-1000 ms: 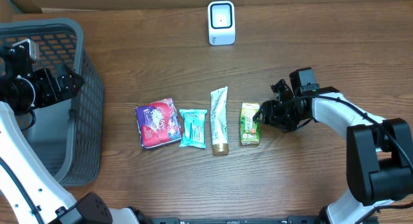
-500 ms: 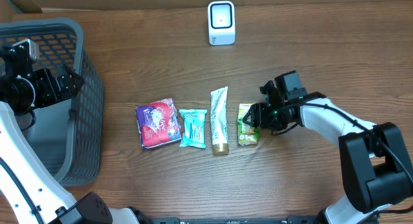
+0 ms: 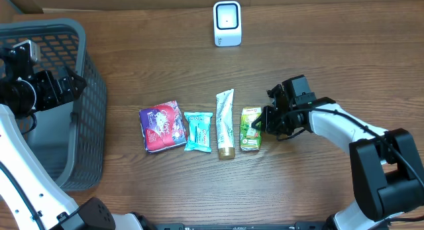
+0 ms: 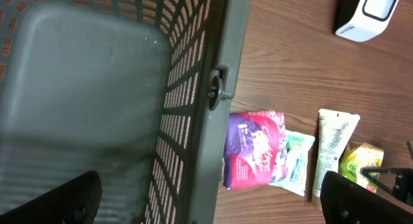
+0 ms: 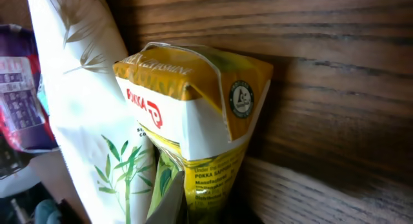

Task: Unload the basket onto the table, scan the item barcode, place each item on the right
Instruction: 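Adjust the right gripper around the green tea carton and grasp it, then lift the green tea carton and hold it up to the white scanner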

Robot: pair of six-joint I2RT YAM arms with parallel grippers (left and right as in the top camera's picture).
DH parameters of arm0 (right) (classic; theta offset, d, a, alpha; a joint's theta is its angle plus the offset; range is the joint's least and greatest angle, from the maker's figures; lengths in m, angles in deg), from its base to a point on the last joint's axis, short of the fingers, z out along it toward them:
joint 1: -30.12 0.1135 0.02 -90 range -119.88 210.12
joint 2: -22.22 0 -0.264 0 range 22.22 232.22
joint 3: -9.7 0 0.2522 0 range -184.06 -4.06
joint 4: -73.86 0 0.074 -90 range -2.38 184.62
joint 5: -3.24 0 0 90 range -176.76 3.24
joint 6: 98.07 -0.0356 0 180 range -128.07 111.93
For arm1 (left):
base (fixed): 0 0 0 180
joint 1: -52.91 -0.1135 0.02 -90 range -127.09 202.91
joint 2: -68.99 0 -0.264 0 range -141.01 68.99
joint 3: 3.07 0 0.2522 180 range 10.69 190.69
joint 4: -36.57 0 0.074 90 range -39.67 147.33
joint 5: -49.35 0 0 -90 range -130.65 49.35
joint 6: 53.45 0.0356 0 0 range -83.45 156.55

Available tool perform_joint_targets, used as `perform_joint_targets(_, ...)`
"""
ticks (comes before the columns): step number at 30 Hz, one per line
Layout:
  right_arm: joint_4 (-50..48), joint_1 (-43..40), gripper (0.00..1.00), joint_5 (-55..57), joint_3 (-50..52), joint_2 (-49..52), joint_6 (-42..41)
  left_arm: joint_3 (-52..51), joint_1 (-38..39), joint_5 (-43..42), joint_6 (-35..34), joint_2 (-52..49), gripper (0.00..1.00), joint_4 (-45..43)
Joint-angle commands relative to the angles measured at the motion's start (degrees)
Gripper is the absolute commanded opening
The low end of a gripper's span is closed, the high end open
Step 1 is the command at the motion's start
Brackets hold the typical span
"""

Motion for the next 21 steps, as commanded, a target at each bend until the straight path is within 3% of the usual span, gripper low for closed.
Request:
perform_joint_targets(1,4.57,-2.38,0.04,1.68,-0.24,3.17,3.52,0.09,0.11,0.15,0.17,-0.35,1.0,-0.02)
perform_joint_targets(10,19.02,-6.75,0.04,-32.81,-11.08,2.91,25.75,0.09,0.11,0.15,0.17,-0.35,1.0,-0.02)
perform_joint_targets(21,31.93,-6.82,0.03,-50.56,-25.73,2.91,30.75,0.09,0.11,0.15,0.17,-0.35,1.0,-0.02)
